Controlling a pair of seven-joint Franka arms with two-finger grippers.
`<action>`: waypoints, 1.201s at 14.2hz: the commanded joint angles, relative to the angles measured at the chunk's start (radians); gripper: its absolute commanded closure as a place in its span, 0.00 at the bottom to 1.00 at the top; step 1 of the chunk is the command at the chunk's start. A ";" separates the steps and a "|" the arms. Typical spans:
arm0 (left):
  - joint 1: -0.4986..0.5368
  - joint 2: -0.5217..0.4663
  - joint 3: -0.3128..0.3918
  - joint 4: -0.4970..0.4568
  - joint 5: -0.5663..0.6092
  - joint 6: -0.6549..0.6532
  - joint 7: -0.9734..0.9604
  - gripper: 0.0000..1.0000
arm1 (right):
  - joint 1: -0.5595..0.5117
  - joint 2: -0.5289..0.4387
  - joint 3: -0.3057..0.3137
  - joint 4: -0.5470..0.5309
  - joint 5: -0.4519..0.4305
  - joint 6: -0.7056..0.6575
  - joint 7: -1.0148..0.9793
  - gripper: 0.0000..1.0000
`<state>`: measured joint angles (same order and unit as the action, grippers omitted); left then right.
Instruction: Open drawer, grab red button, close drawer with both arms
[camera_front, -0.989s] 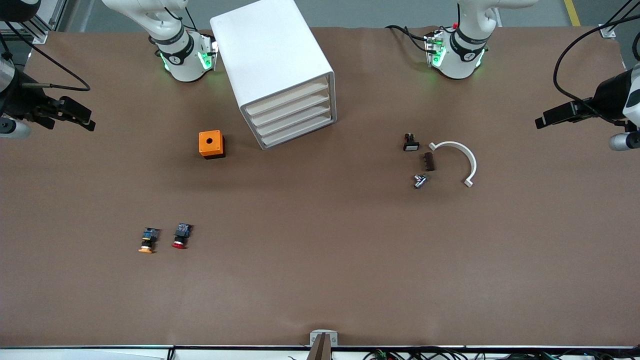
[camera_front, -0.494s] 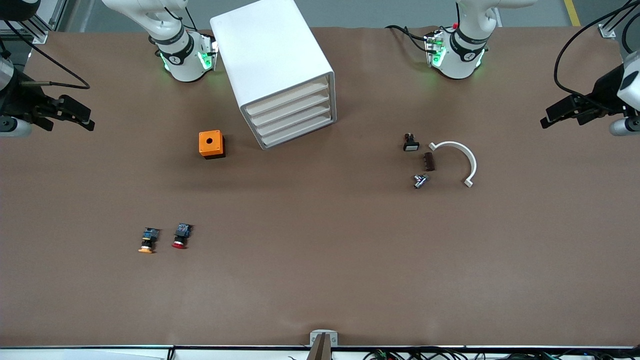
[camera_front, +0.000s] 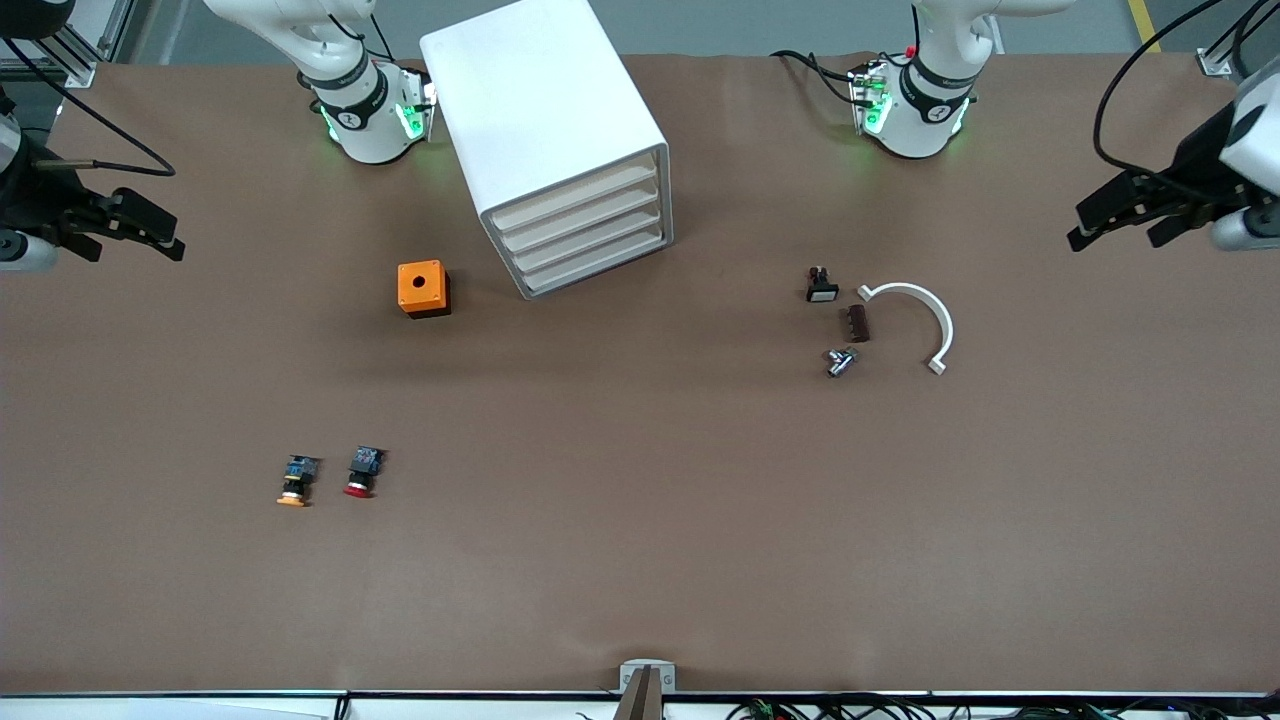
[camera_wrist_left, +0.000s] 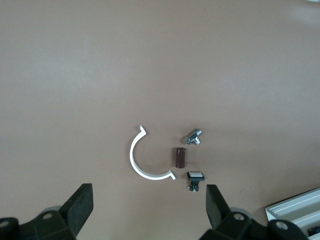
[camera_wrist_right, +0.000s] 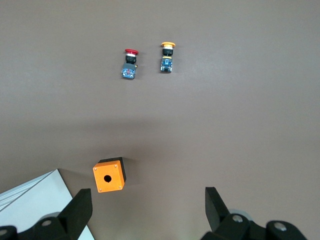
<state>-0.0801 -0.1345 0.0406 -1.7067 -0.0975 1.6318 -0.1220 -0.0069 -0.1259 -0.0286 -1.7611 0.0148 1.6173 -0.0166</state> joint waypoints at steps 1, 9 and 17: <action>-0.012 0.100 -0.011 0.183 0.030 -0.070 -0.015 0.01 | -0.015 -0.014 0.006 0.005 -0.006 -0.004 -0.016 0.00; 0.010 0.243 -0.004 0.252 0.065 -0.007 -0.001 0.01 | -0.013 -0.014 0.007 0.011 -0.006 -0.020 -0.005 0.00; -0.007 0.243 -0.005 0.256 0.064 -0.007 -0.007 0.01 | -0.013 -0.012 0.007 0.017 -0.006 -0.030 -0.011 0.00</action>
<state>-0.0794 0.1093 0.0385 -1.4676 -0.0503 1.6331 -0.1232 -0.0072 -0.1260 -0.0296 -1.7510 0.0138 1.5990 -0.0191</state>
